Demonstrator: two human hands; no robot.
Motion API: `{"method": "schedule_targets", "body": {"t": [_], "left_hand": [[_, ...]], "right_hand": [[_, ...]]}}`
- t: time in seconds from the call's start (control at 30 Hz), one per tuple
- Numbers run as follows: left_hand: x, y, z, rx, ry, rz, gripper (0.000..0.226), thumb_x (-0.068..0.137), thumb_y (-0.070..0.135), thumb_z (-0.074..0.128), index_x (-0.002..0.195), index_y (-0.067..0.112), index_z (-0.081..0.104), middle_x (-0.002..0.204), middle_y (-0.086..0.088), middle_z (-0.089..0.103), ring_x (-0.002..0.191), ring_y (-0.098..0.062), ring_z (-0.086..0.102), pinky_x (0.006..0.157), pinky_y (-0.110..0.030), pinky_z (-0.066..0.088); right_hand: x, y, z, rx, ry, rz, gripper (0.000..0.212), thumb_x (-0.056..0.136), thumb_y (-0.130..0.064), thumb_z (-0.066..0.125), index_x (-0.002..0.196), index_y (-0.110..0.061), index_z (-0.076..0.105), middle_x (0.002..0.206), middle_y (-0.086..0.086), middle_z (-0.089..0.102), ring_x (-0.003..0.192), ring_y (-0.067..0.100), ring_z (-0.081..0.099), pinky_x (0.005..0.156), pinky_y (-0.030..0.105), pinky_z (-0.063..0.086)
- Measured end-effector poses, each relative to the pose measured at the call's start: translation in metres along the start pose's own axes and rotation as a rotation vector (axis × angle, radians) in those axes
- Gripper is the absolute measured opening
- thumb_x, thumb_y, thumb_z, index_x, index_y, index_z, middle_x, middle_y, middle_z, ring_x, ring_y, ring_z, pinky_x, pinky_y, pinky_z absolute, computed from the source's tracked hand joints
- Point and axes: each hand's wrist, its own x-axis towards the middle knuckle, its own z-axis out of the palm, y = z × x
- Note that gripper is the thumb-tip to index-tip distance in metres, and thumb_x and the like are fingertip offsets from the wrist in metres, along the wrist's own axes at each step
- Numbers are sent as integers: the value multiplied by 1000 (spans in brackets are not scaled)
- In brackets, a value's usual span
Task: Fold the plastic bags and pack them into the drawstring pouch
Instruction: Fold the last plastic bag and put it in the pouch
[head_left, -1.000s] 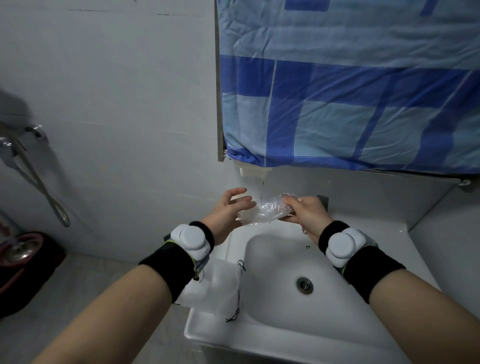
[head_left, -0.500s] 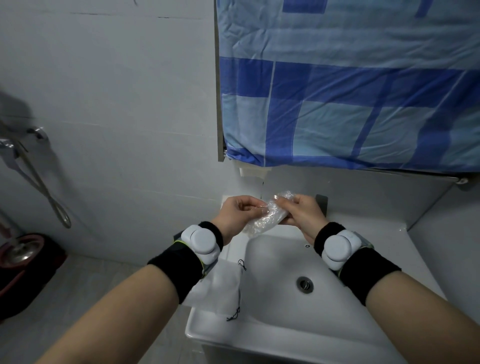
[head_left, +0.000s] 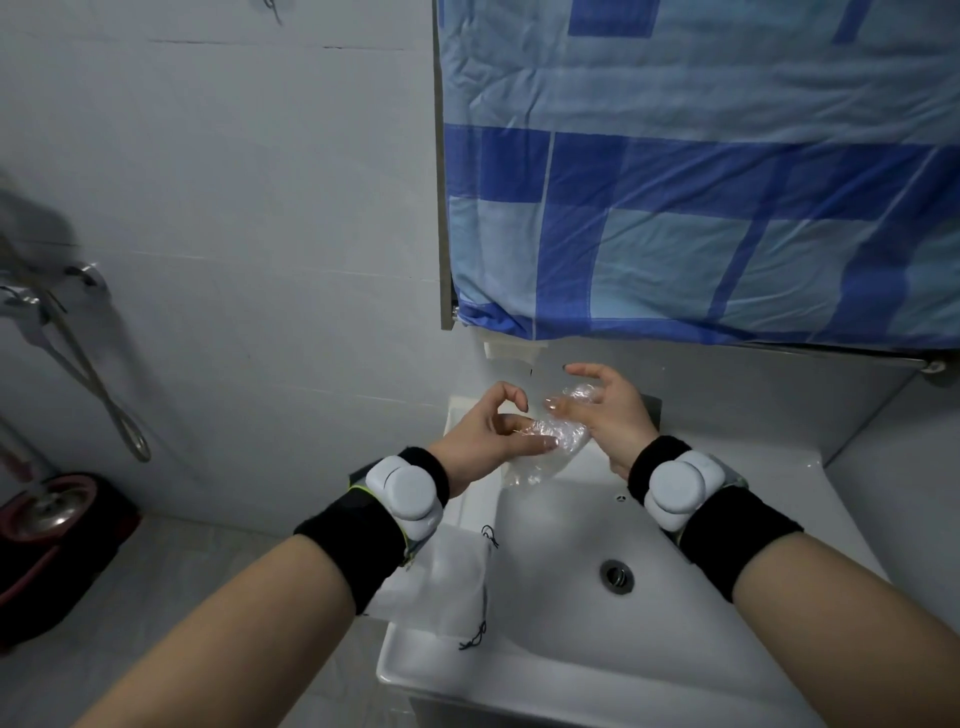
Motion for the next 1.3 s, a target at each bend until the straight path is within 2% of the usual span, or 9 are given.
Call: {"method": "schedule_targets", "body": {"t": [0.1, 0.23, 0.37, 0.5, 0.57, 0.67, 0.83, 1.07, 1.3], "left_hand": [[2, 0, 3, 119, 12, 60, 40, 75, -11, 68, 83, 17, 40, 74, -5, 53, 66, -16, 51, 63, -22, 47], [2, 1, 8, 99, 19, 129, 33, 76, -16, 63, 83, 15, 55, 84, 2, 58, 69, -3, 57, 66, -15, 48], [3, 0, 6, 107, 38, 150, 45, 81, -13, 59, 111, 20, 62, 115, 0, 64, 96, -2, 60, 83, -15, 48], [7, -6, 1, 237, 112, 158, 58, 80, -4, 63, 121, 37, 59, 133, 4, 56, 106, -10, 50, 87, -6, 40], [8, -8, 1, 265, 97, 146, 64, 78, -3, 64, 123, 42, 57, 136, 6, 52, 113, -10, 50, 97, -15, 39], [8, -4, 4, 228, 36, 124, 70, 76, -10, 63, 127, 37, 54, 130, 14, 54, 103, -6, 56, 96, -33, 46], [10, -3, 5, 180, 42, 59, 57, 79, 8, 73, 128, 30, 54, 124, -15, 56, 76, -13, 55, 56, -20, 50], [19, -10, 5, 188, 47, 39, 45, 79, 0, 70, 121, 11, 59, 87, -1, 65, 66, -1, 59, 51, -13, 45], [30, -23, 3, 258, 107, -37, 17, 74, 7, 77, 88, 9, 68, 68, -1, 61, 53, -3, 54, 49, -16, 45]], "right_hand": [[5, 1, 0, -1, -9, 8, 52, 53, -31, 88, 98, -35, 62, 108, 18, 64, 99, 30, 64, 90, 42, 52], [9, -4, 2, 108, -61, 129, 35, 82, -38, 66, 104, -11, 64, 94, 11, 68, 79, 23, 65, 79, 39, 53], [4, 1, -7, -34, -217, 302, 66, 79, -68, 48, 96, -7, 66, 81, 8, 68, 66, 20, 59, 62, 27, 48], [-2, 8, -10, 18, -339, 231, 31, 87, -36, 60, 84, -6, 65, 77, 6, 61, 57, 12, 50, 56, 21, 38], [-1, 11, -10, 5, -347, 187, 18, 87, -25, 62, 81, -7, 64, 75, 2, 58, 58, 10, 51, 57, 21, 37], [2, 14, -10, -27, -354, 163, 17, 86, -24, 64, 86, -7, 66, 75, 1, 58, 57, 9, 52, 57, 20, 39], [5, 16, -11, -72, -329, 114, 13, 85, -18, 65, 75, -11, 66, 67, 3, 58, 58, 10, 51, 60, 20, 40], [9, 23, -15, -85, -359, 72, 9, 87, -15, 62, 90, -13, 70, 82, 1, 62, 73, 8, 48, 66, 20, 39], [13, 31, -18, -123, -310, 39, 26, 83, -13, 66, 95, 10, 68, 80, 10, 56, 70, 9, 44, 57, 15, 36]]}}
